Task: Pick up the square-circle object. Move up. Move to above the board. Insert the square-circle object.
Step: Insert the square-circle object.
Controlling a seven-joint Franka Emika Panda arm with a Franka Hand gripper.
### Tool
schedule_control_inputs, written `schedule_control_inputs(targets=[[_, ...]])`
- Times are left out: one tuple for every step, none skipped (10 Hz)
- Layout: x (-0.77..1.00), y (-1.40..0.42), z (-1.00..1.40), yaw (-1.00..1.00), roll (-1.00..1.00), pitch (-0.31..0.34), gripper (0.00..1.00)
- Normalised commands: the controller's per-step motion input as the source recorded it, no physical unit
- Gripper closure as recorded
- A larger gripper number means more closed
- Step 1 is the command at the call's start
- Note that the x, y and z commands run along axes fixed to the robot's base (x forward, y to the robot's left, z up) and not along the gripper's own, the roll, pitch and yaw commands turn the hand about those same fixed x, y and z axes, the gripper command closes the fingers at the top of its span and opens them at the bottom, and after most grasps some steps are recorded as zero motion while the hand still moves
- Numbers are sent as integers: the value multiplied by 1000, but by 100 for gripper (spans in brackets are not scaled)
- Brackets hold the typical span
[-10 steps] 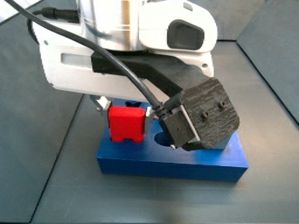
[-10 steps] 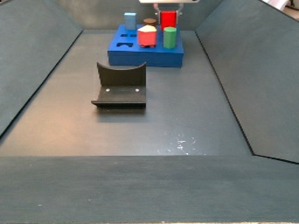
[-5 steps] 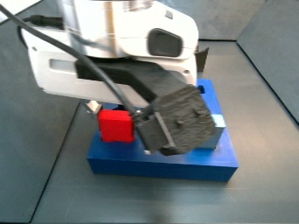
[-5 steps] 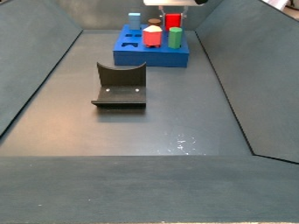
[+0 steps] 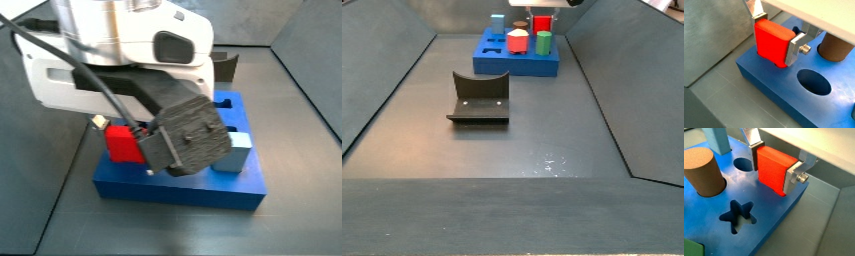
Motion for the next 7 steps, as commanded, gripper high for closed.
schedule_control_inputs(targets=[[-351,0,-677,63,276,-213,100],[-280,-40,-646,29,264,-223,100],[-26,49,0,0,-83,-29,100],[0,0,0,0,0,-4,100],[0,0,-20,0,0,-9,100],[0,0,-60,0,-7,-20,100],[0,0,-86,0,-20,-27,100]])
